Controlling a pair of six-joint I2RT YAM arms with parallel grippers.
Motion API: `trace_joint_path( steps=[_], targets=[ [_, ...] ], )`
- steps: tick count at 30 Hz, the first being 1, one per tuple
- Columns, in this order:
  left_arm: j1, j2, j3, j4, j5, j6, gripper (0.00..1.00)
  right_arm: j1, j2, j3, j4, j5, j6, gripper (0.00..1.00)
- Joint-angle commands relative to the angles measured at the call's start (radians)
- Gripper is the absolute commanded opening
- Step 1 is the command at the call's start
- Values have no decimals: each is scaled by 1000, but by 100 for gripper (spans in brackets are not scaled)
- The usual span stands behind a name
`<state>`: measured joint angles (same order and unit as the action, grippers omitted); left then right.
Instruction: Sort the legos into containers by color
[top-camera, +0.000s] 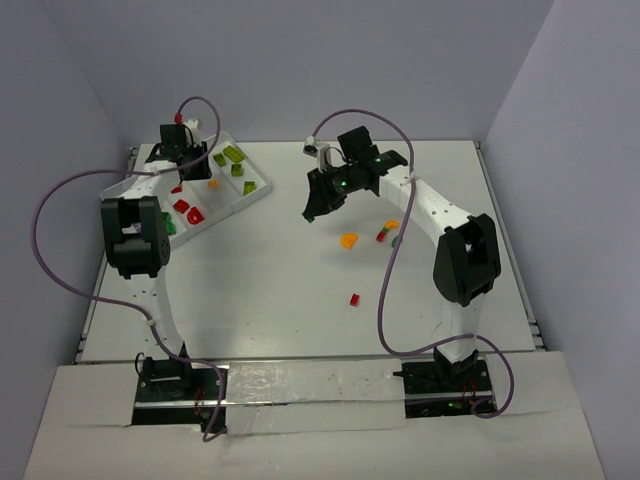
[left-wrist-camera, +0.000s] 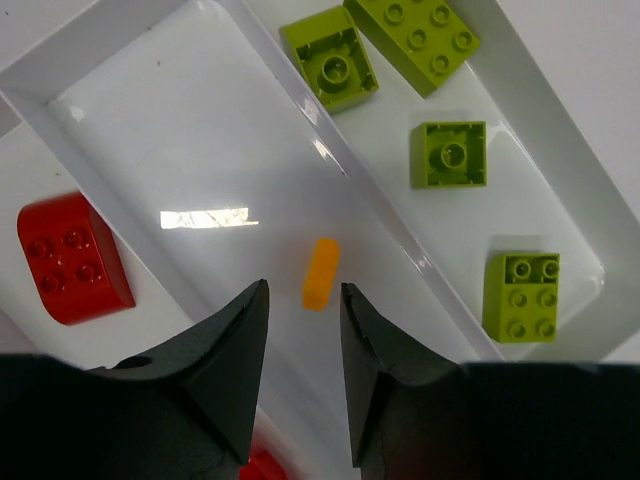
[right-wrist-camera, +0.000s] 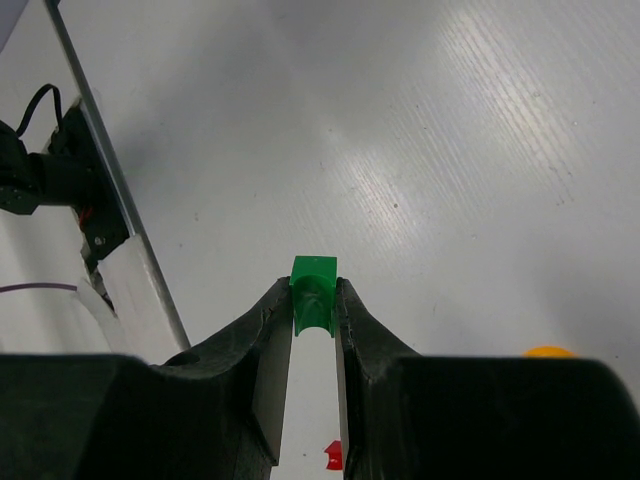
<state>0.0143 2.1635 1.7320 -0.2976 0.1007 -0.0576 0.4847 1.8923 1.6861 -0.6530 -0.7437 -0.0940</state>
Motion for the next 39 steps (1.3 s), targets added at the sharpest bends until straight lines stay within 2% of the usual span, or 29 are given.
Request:
trace_joint_path(
  steps=[1,6,9,12,15,16,17,18,19,21,24,29,39],
  targets=[
    [-7,36,78,36,-25,1,49,6,4,60,-4,5,8,0],
    [-5,50,145,-4,8,-5,54,6,-14,54,2,18,16,0],
    [-4,-11,128,-9,149,-21,54,5,-29,46,17,21,38,0],
    [-3,-189,13,27,419,-73,54,4,-47,31,75,12,141,0],
    [-11,-405,-231,119,574,-157,55,-8,-52,-2,192,-23,351,0],
    [-28,-473,-282,139,587,-180,55,-17,-48,-16,226,-46,433,0],
    [-50,-567,-405,187,590,-209,54,-28,-40,-38,309,-71,551,0],
    [-62,-650,-452,202,581,-228,54,-32,-38,-66,349,-86,667,0],
    [-77,-664,-494,204,565,-229,55,-33,-37,-74,395,-81,693,0],
    [-126,-769,-575,204,520,-239,55,-36,-33,-144,454,-14,963,0],
    [-196,-830,-614,162,458,-248,57,-32,-7,-170,438,58,1113,0],
    [-272,-834,-614,126,415,-256,61,-27,-28,-238,486,79,1233,0],
    [-434,-721,-531,33,332,-179,64,-28,-23,-242,537,19,1364,0]
  ],
)
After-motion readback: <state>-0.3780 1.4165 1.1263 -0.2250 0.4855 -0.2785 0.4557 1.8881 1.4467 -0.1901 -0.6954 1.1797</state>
